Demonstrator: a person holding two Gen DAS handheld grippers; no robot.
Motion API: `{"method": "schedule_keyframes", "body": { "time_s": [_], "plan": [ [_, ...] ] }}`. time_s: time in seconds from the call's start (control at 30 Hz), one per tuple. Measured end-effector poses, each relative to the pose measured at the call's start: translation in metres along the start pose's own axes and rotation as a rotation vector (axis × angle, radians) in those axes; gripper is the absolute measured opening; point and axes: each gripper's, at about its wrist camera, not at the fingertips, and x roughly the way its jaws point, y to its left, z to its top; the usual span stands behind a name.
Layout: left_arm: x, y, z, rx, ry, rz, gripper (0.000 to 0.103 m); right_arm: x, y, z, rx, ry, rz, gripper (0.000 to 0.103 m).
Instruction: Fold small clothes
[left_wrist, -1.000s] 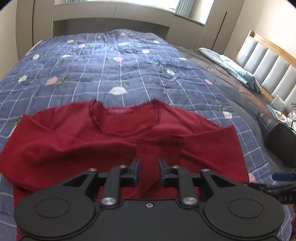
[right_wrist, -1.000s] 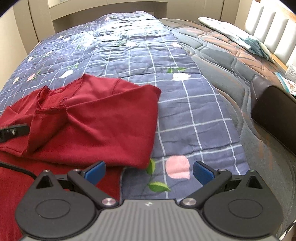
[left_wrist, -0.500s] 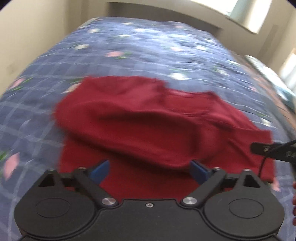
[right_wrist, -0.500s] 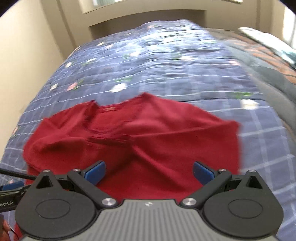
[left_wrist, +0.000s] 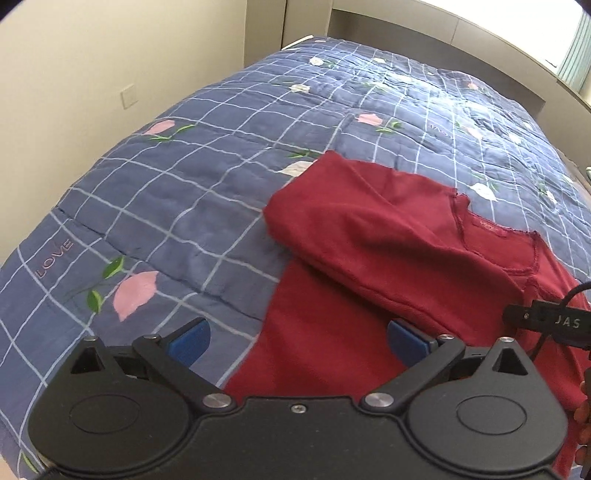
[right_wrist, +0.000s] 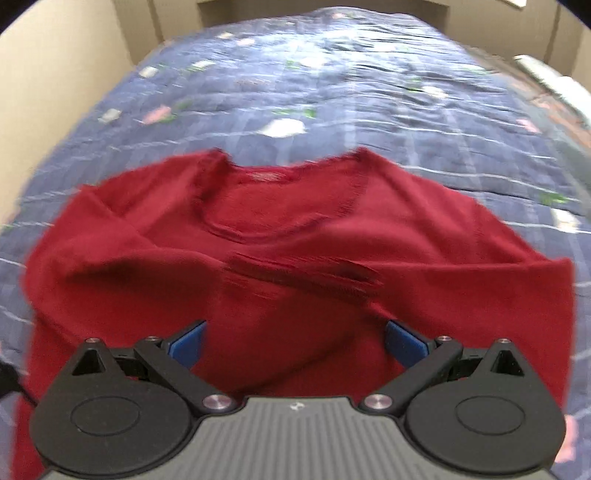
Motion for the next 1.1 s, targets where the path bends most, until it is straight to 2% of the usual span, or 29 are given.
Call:
{"method": "schedule_keyframes", "body": {
  "time_s": [0.33,0.43,0.6,0.77,1.0,1.07,1.1],
  "plan": [
    [0.006,0.005,-0.007,-0.011,0.017,-0.002,0.102,-0.035,-0.039,-0.047,0.066,0.043,-0.044,0.103],
    [0.007,0.006,-0.007,-0.010,0.020,-0.001,0.102,-0.049,-0.049,-0.054,0.094,0.015,-0.015,0.103],
    [0.011,0.011,-0.003,0.010,0.018,0.005,0.102,-0.057,-0.056,-0.045,0.125,-0.065,0.024,0.102],
    [0.020,0.016,0.006,0.126,-0.018,0.059,0.102,-0.042,-0.051,-0.026,0.118,-0.060,0.033,0.078],
    [0.042,0.029,0.025,0.315,-0.057,0.104,0.101,-0.024,-0.031,-0.021,0.099,-0.018,0.025,0.044],
    [0.049,0.033,0.030,0.352,-0.061,0.100,0.100,-0.024,-0.027,-0.018,0.085,-0.020,0.038,0.017],
    [0.051,0.035,0.031,0.366,-0.061,0.097,0.100,-0.025,-0.025,-0.017,0.075,-0.025,0.042,0.014]
  ]
}}
